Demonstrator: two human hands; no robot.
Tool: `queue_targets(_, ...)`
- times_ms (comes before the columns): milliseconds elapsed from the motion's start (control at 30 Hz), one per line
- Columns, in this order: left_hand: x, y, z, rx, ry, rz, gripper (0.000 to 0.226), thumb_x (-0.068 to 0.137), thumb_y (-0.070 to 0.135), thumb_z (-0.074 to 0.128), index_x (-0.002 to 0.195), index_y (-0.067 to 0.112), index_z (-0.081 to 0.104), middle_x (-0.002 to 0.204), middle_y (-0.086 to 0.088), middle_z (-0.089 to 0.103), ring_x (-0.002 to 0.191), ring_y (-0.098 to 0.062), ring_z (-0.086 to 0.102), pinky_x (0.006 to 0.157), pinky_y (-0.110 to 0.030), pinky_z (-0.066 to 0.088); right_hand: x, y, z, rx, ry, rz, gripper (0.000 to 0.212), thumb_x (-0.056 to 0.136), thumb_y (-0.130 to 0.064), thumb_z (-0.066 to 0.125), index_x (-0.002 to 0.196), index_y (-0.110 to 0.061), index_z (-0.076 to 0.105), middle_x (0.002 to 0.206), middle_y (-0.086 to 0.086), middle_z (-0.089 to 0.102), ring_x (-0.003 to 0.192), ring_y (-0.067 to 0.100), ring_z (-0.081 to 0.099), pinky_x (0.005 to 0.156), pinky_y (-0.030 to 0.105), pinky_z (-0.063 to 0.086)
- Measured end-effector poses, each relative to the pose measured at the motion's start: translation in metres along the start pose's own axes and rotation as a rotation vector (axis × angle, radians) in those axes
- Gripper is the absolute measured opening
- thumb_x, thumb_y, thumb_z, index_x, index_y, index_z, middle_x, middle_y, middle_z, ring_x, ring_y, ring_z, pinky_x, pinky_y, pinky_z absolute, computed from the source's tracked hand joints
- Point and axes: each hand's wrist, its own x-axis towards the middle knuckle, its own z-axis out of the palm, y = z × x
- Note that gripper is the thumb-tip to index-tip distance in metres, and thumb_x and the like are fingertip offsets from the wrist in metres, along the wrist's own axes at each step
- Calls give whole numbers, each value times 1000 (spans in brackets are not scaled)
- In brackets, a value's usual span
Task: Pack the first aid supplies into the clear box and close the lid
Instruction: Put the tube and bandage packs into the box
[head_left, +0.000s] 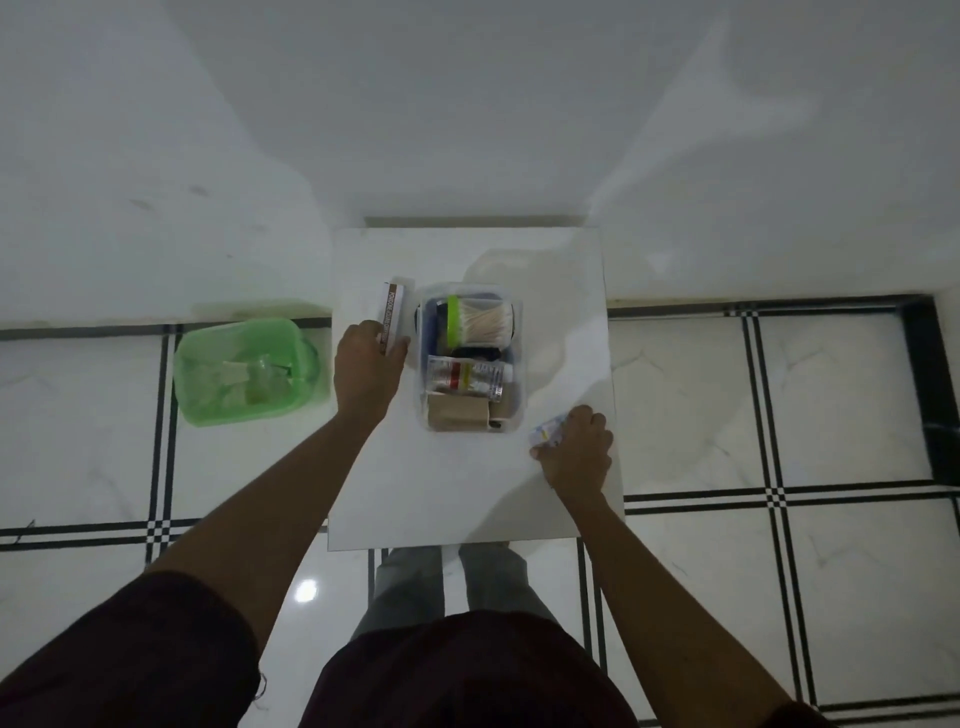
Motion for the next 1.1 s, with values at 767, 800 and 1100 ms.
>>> queue_targets(767,-28,14,-64,-41,-33,703,34,70,18,75,101,7,68,89,-7,67,75,-19,56,67,-35,47,21,-7,-38,268,33,-199,26,88,-25,64,66,-13,54,63,0,53,60,17,50,56,20,33)
queue_targets(800,-30,18,-61,24,-79,750,36,71,26,72,103,11,68,94,-4,68,79,-18,58,70,-36,47,20,-10,-45,302,59,-200,30,87,-29,65,65,-13,53,61,-1,53,56,15,49,53,15,33)
queue_targets(1100,-43,32,-31,395,-289,758,35,80,32,69,113,21,67,115,0,65,115,-24,54,100,-61,26,14,-53,-102,538,196,-336,19,83,-26,70,82,-8,66,77,3,65,69,17,62,63,20,47)
